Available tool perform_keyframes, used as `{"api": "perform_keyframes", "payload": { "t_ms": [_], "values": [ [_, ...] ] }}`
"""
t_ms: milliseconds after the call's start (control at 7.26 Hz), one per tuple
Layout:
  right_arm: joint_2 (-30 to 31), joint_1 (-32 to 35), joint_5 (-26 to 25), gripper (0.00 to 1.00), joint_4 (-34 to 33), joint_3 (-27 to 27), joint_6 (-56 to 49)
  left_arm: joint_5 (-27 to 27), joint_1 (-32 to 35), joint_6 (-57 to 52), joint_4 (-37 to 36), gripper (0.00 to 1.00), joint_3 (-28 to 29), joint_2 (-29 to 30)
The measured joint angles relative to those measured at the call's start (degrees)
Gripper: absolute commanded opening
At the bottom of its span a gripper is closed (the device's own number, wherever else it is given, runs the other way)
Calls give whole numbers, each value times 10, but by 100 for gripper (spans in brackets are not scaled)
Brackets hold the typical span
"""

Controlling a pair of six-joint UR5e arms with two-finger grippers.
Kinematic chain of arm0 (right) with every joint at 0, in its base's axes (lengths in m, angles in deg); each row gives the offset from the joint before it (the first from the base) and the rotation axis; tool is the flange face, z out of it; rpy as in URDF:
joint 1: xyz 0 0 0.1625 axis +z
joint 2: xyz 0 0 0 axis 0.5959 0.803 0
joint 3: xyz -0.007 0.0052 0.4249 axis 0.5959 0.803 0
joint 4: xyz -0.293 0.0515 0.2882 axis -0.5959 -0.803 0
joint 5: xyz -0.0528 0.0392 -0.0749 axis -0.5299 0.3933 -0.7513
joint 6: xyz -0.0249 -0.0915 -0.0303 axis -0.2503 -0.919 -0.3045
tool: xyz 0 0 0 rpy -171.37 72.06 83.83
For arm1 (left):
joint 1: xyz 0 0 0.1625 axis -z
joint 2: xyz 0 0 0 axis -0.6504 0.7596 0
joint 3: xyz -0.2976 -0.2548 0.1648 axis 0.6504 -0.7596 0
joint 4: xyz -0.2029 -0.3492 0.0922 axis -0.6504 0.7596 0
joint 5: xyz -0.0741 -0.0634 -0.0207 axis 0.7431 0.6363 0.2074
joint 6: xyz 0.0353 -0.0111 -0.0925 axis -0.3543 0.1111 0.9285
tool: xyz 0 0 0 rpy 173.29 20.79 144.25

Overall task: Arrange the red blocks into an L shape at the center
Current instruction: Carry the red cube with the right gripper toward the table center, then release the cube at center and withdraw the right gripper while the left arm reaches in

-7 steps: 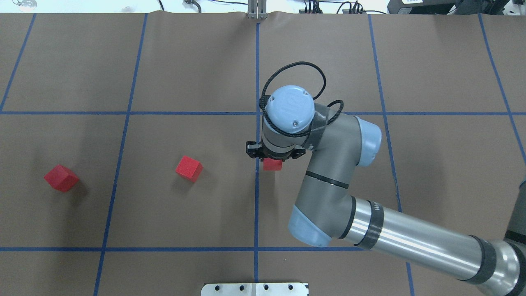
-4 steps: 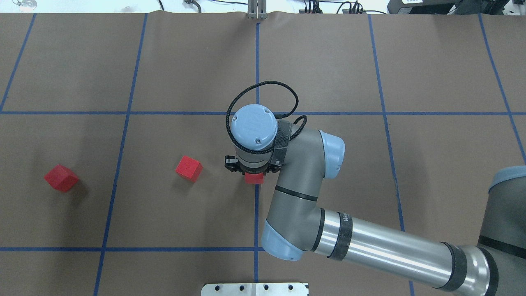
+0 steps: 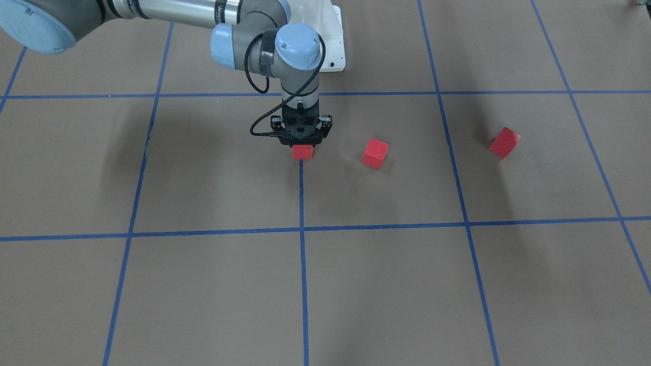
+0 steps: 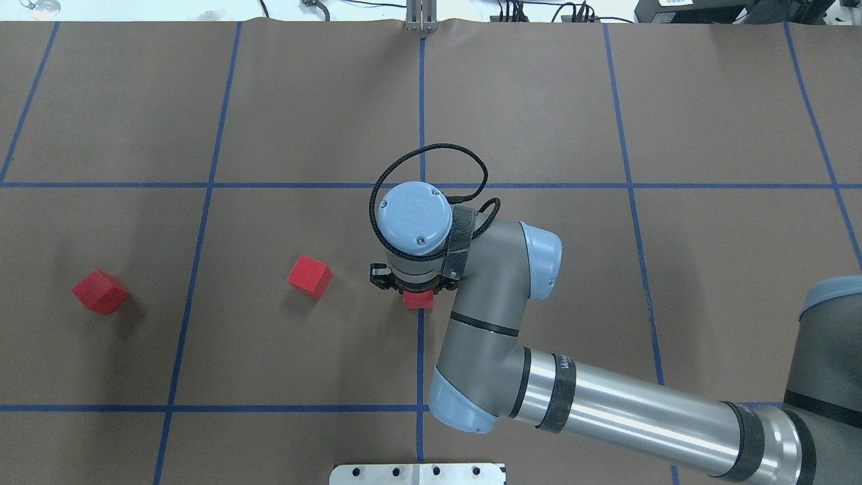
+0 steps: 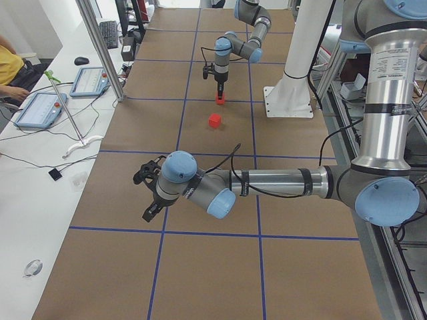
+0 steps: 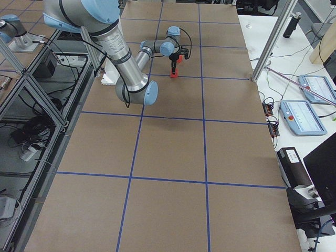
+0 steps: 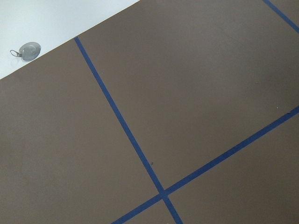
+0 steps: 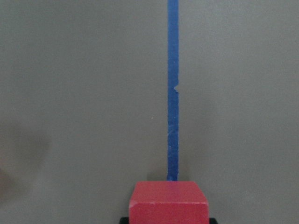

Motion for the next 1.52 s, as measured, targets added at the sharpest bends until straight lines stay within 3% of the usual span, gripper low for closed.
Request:
{"api": "perform_keyframes", "payload": {
  "t_ms": [276,413,965,1240,1516],
  "values": [
    [0,0,0,84,1,0,6,0,0,0,0,100,0,0],
    [0,0,-1,97,1,0,10,0,0,0,0,100,0,0],
    [0,3,-7,98,3,-10,12,0,0,4,1,100,-2,5],
    [5,39,3,99,1,-46,6,0,-9,40,2,100,-9,30],
    [55,112,39,99,1,-111,-42,-2,-64,88,0,100,-38,49]
  ]
}}
